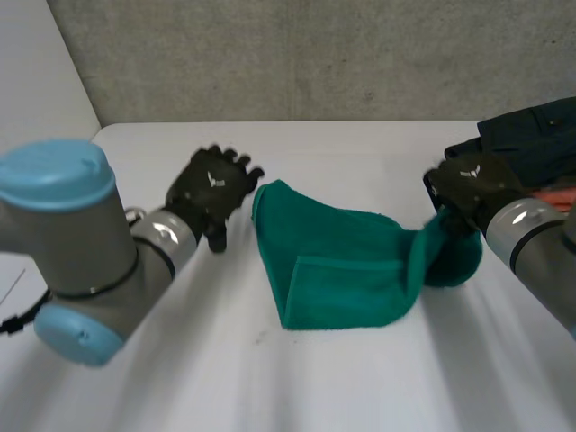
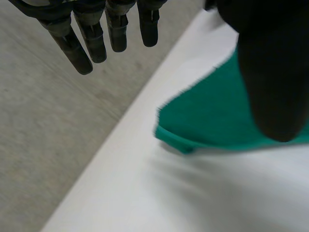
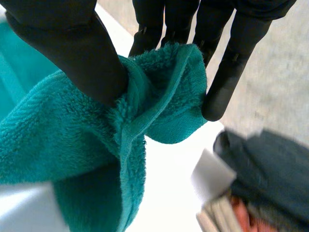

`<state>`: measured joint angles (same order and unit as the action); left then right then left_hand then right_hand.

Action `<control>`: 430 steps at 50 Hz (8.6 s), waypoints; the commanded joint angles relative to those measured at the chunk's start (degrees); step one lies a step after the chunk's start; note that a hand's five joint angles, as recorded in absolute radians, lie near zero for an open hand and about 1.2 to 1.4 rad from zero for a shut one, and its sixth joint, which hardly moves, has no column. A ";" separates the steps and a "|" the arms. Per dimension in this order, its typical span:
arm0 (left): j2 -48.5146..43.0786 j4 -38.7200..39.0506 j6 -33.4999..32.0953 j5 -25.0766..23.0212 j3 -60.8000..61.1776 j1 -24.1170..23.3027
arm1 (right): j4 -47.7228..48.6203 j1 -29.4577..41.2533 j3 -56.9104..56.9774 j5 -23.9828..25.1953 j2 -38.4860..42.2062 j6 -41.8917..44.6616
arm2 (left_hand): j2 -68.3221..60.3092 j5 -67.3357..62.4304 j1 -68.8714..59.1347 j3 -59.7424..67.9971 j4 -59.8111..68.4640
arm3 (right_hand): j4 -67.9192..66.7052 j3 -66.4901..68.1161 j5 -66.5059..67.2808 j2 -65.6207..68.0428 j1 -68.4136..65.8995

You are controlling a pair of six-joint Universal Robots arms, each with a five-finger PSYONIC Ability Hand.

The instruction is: Fold the laundry.

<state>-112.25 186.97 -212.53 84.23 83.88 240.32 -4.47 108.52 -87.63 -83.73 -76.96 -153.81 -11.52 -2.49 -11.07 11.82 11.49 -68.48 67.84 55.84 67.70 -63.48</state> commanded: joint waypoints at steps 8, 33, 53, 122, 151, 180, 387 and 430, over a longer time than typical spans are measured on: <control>-19.05 -15.57 2.21 -4.60 -32.62 -0.37 | -2.65 7.15 7.64 13.59 -20.50 -15.28 | 1.52 2.49 1.07 -1.82 -1.49 | -11.52 12.16 14.16 12.30 -16.52; -20.04 -20.42 19.79 2.15 -43.01 -4.87 | 1.57 0.47 16.25 15.61 -8.57 -23.46 | -68.48 -67.51 -68.93 68.18 68.51 | -11.52 12.16 14.16 12.30 -16.52; 1.35 -2.14 11.18 17.81 1.11 -10.13 | -6.60 -1.73 18.99 15.17 14.37 -14.42 | -68.48 -67.51 -68.93 68.18 68.51 | -11.52 12.16 14.16 12.30 -16.52; -22.66 -25.16 -2.18 6.39 -34.39 8.15 | -7.31 8.03 35.32 -6.53 36.18 -0.96 | -68.48 -67.51 -68.93 68.18 68.51 | -11.52 12.16 14.16 12.30 -16.52; 6.42 -5.48 7.23 5.51 -20.70 6.74 | 0.97 6.88 29.44 -5.48 18.60 -13.79 | -68.48 -67.51 -68.93 68.18 68.51 | 43.68 -43.04 -41.04 -42.90 38.67; 27.26 -0.38 8.45 -6.88 -6.10 6.30 | -12.85 16.82 58.78 2.37 48.48 -39.55 | -68.48 -67.51 -68.93 68.18 68.51 | -11.42 12.06 14.06 12.20 -16.43; -1.39 -1.35 6.87 6.04 0.50 14.12 | -39.74 -1.21 52.82 -5.65 42.07 -9.49 | -68.48 -67.51 -68.93 68.18 68.51 | 37.80 -37.16 -35.16 -37.02 32.79; -0.69 -8.05 -9.32 11.66 -39.57 12.72 | -0.84 -3.84 47.46 -5.83 17.20 0.28 | -68.48 -67.51 -68.93 68.18 68.51 | -11.52 12.16 14.16 12.30 -16.52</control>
<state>-114.88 165.76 -228.40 95.31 57.97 253.57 -26.13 104.42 -47.68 -85.62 -58.08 -140.23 -68.47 -55.61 -66.67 68.14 68.72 -68.48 67.95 56.78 67.41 -64.11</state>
